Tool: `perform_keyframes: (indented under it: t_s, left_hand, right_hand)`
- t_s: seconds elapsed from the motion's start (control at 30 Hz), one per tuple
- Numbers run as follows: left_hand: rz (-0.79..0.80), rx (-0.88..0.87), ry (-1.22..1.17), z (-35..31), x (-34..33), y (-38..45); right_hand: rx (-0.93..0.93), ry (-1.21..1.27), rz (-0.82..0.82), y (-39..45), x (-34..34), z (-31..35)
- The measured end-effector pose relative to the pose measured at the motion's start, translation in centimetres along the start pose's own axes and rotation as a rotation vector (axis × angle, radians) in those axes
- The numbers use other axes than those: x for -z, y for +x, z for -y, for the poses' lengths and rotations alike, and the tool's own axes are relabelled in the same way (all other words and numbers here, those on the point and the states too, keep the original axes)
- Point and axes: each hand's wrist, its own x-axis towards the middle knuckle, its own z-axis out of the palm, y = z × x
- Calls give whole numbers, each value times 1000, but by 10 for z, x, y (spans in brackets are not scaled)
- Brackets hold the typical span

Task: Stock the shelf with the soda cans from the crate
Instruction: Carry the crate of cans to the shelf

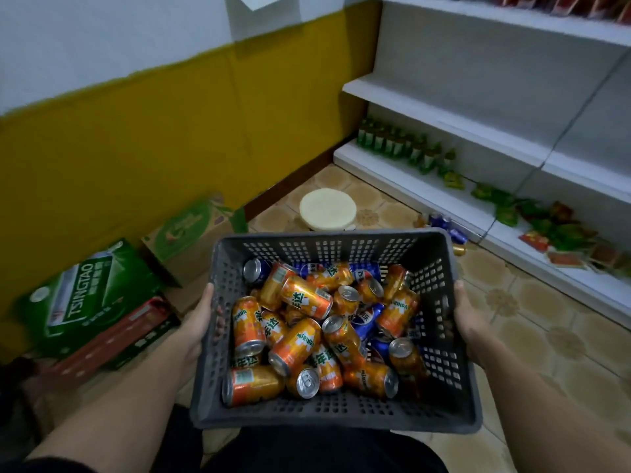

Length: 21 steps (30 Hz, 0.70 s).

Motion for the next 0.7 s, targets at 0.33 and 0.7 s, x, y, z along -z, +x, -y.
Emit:
perform_keyframes:
  t_s: [0.33,0.7]
  left_hand:
    - [-19,51,113,-183,-57,195]
    - [35,16,91,-349,-181,305]
  right_hand:
    - [-61,58,10,105,-62,182]
    - [-30,163,-56,283,-54,321]
